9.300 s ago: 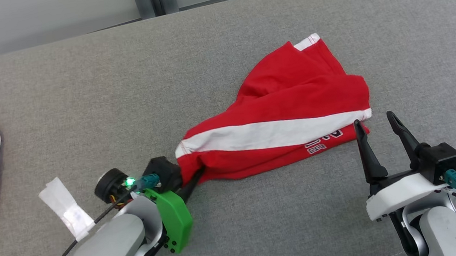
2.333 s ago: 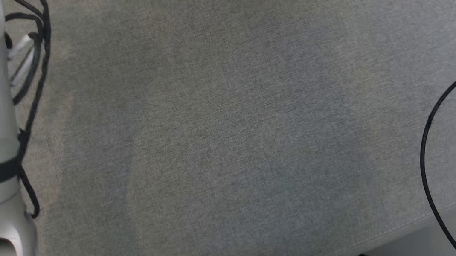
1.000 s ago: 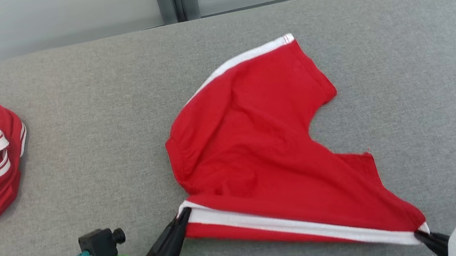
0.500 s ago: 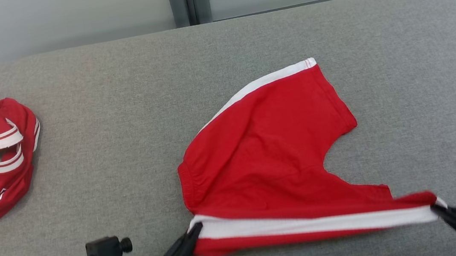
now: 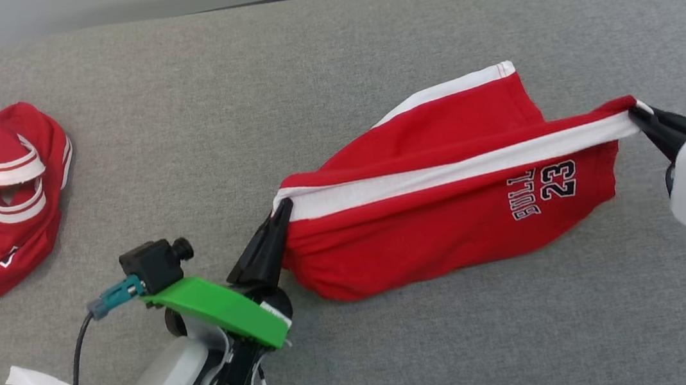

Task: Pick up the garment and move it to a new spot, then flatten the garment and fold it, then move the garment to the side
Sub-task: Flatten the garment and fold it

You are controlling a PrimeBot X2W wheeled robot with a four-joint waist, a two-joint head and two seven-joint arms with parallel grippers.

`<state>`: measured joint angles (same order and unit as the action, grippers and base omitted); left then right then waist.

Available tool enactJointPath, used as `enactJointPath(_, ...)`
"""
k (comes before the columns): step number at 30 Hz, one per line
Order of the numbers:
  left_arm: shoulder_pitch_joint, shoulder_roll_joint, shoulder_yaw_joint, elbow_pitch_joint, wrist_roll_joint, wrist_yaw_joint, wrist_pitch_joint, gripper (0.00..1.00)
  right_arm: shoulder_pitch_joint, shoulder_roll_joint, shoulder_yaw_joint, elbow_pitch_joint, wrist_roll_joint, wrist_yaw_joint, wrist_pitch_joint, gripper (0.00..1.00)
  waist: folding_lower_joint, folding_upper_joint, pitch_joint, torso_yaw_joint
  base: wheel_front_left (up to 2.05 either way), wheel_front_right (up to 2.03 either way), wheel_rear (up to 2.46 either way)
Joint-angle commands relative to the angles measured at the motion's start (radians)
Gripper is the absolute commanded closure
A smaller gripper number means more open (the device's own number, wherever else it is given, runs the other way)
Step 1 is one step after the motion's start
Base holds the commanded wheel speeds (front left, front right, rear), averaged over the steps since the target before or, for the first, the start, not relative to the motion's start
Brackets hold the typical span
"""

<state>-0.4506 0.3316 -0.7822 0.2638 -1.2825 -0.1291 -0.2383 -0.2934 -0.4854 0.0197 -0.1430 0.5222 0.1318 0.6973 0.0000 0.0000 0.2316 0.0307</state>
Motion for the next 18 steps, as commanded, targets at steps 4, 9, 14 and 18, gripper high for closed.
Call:
enactJointPath(4,-0.073,-0.072,0.042,0.088,0.028,0.007,-0.02,1.0,-0.132,-0.027,0.052,0.124,-0.021,-0.002,-0.043,1.0,0.0,0.0,0.077,0.058,0.0,0.0,0.0)
enactJointPath(9,-0.126,-0.146,0.068,0.164,0.055,0.013,-0.025,1.0,-0.248,-0.042,0.1,0.237,-0.034,-0.002,-0.107,1.0,0.0,0.0,0.131,0.09,0.0,0.0,0.0)
enactJointPath(14,-0.166,-0.193,0.082,0.218,0.082,0.007,-0.026,1.0,-0.332,-0.047,0.137,0.346,-0.033,-0.002,-0.172,1.0,0.0,0.0,0.171,0.115,0.0,0.0,0.0)
enactJointPath(18,-0.186,-0.218,0.087,0.241,0.085,0.002,-0.027,1.0,-0.373,-0.035,0.172,0.412,-0.021,-0.002,-0.216,0.93,0.0,0.0,0.184,0.126,0.0,0.0,0.0)
